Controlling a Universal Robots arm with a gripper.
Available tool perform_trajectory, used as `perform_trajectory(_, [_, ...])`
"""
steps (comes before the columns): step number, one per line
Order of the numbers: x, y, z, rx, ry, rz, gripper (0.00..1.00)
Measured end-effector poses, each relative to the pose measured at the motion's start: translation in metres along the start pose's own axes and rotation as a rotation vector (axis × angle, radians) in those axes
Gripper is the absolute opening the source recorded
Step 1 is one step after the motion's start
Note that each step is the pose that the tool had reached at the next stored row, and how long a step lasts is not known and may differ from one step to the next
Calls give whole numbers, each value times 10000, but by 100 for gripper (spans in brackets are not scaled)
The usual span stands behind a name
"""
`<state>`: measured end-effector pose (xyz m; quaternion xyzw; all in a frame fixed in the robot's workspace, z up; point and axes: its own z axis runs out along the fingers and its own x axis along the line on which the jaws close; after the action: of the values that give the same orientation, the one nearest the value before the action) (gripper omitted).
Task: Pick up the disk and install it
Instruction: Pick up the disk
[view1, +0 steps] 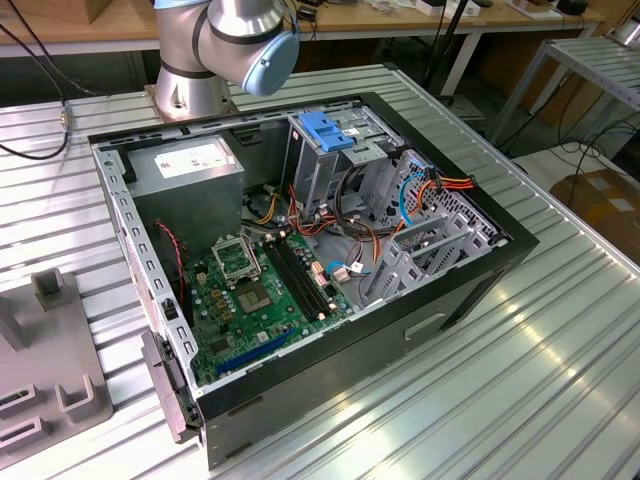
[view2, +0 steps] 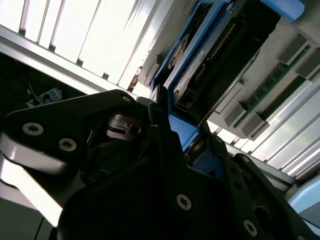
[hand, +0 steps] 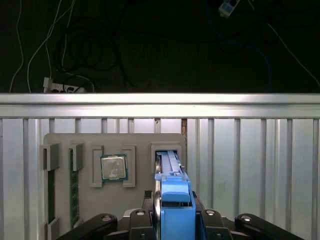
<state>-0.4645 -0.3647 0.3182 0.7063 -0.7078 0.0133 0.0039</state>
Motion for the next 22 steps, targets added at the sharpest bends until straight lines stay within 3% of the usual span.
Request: perform_trajectory(22, [7,-4,-277,-1,-45,1,37])
